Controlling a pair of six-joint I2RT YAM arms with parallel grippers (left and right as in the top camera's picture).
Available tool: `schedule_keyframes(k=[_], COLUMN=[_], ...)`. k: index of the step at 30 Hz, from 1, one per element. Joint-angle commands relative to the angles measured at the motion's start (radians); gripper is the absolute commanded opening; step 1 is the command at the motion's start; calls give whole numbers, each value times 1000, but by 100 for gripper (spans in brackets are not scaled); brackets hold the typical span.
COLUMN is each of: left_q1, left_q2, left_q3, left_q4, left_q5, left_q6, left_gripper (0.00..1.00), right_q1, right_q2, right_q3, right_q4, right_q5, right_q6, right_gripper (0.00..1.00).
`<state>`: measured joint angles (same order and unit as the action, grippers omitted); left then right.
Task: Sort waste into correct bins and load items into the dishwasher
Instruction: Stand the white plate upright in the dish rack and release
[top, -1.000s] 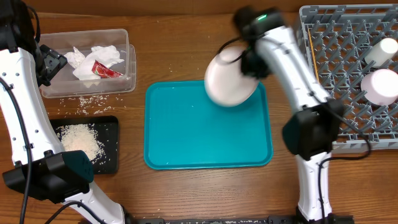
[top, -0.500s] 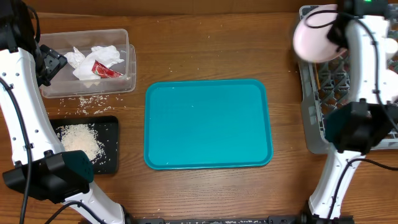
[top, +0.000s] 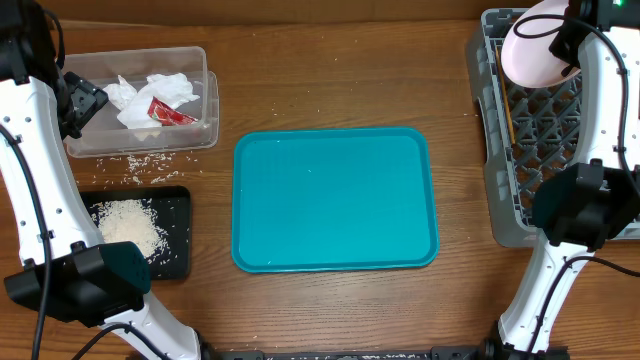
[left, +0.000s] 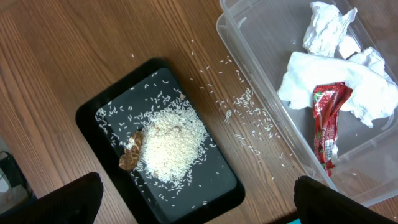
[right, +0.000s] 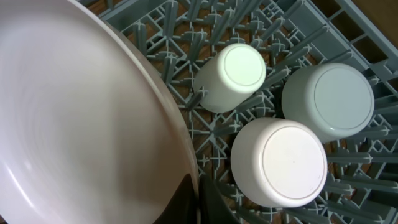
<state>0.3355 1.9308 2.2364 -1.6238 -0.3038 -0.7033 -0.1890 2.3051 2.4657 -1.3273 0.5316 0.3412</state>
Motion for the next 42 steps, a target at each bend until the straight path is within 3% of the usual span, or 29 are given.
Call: schedule_keyframes(k=[1, 10, 16, 23, 28, 30, 31, 33, 36, 42], left_q1=[3, 3, 3, 3, 3, 3, 3, 3, 3, 3], left_q2=[-5, -5, -5, -5, -5, -5, -5, -5, -5, -5], left_q3=[9, 9, 9, 9, 9, 9, 9, 9, 9, 9], left_q4=[2, 2, 2, 2, 2, 2, 2, 2, 2, 2], left_q5=[-17, -17, -17, -17, -17, -17, -17, -17, -17, -17], left_q6=[8, 8, 8, 8, 8, 8, 8, 8, 8, 8], left_gripper=[100, 100, 100, 100, 100, 100, 100, 100, 100, 100], right_q1=[22, 33, 78, 115, 184, 208, 231, 259, 286, 291], right_q2=[-35, -14, -16, -16, -16, -18, -25, -47, -98, -310], right_q3=[-5, -73, -73, -73, -73, -69, -68, -65, -53, -45], right_q4=[4, 66, 64, 67, 23, 3, -19, -46, -80, -204], right_q5=[7, 80, 309, 267, 212, 172, 143, 106, 57, -206], right_q6=[-1, -1, 11, 10, 10, 10, 10, 19, 50, 53], right_gripper=[4, 4, 4, 4, 20, 39, 59, 82, 100, 100])
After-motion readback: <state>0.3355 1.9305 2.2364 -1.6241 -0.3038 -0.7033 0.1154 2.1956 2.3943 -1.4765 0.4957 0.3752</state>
